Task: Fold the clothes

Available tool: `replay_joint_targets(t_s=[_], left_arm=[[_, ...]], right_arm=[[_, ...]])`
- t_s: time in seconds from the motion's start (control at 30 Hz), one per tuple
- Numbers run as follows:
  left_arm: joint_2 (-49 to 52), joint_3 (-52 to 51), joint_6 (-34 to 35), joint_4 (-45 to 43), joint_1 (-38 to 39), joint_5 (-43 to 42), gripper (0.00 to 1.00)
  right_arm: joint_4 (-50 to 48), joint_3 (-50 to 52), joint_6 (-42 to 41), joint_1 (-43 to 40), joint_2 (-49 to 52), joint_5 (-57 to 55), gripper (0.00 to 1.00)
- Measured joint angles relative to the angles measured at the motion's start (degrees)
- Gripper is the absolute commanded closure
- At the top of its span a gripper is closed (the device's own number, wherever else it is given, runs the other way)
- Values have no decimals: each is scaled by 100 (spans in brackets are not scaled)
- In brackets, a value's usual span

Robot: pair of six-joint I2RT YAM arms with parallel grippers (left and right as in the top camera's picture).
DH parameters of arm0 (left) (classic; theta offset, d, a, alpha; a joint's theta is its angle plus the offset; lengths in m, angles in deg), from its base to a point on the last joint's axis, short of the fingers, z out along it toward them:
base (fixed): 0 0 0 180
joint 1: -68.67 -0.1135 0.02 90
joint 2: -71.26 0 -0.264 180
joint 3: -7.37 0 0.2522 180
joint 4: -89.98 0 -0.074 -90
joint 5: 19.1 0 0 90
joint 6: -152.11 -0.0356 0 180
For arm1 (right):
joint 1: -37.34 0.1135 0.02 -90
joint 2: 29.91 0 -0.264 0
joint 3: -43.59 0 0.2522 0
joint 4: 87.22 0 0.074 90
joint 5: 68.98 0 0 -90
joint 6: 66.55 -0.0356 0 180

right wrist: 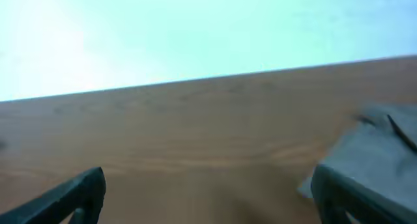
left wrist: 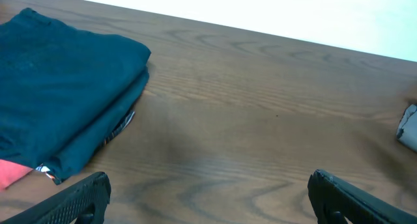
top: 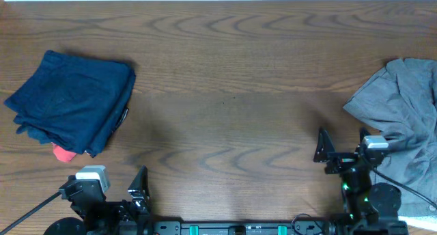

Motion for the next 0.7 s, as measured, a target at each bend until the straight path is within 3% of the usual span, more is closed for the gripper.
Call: replay_joint_targets(t_s=[0.17,0.7], left_arm=[[0,-4,0,0,-2,0,2],[0,-4,0,2,0,0,2]], right_arm=[[-1169,754,221,0,-35,83,1],[-1016,977,723,0,-33,101,1]])
